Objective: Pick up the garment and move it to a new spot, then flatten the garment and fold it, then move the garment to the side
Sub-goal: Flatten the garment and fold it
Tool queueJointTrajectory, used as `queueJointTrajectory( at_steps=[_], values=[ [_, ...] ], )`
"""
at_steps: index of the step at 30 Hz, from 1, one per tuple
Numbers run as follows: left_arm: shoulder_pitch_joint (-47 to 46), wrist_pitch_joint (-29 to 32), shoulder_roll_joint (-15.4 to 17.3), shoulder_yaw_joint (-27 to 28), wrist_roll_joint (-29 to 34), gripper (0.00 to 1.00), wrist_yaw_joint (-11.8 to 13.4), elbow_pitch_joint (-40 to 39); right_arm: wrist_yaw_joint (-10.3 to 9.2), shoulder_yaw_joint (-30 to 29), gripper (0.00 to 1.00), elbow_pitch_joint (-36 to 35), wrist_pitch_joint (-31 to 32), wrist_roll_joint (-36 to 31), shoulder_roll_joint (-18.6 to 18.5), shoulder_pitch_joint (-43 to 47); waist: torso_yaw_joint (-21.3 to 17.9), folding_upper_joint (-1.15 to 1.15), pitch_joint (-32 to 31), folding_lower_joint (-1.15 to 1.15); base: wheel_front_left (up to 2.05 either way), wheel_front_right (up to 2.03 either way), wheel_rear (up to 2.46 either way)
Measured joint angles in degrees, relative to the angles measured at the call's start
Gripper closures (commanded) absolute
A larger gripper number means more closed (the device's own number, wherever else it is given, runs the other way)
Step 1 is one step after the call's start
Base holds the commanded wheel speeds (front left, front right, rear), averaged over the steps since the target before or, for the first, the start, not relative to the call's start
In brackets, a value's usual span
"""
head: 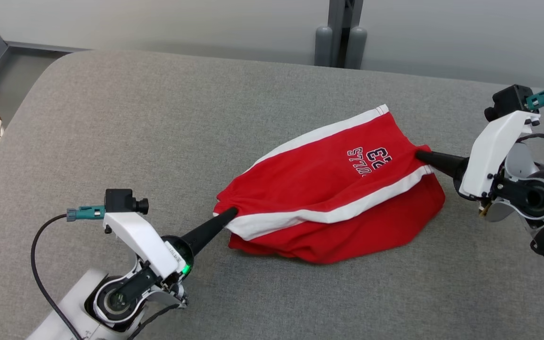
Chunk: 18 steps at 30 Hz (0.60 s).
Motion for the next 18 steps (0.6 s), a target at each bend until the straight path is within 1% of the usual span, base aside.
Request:
queueJointTrajectory(
  at_steps=[10,18],
  values=[
    [-4.9,-1.9,-5.8,3.9,-3.5,1.0,-1.0,8.0,0.0,-5.8,1.0,10.1,-1.0,0.4,3.7,-8.0,1.4,0.0,4.9,0.0,0.0,0.0,0.0],
    [-8.2,-3.4,-9.3,5.2,-3.6,1.0,-1.7,14.1,0.0,-7.6,1.0,18.0,-1.4,-0.5,6.7,-13.8,2.2,0.0,7.9,0.0,0.0,0.0,0.0]
  ],
)
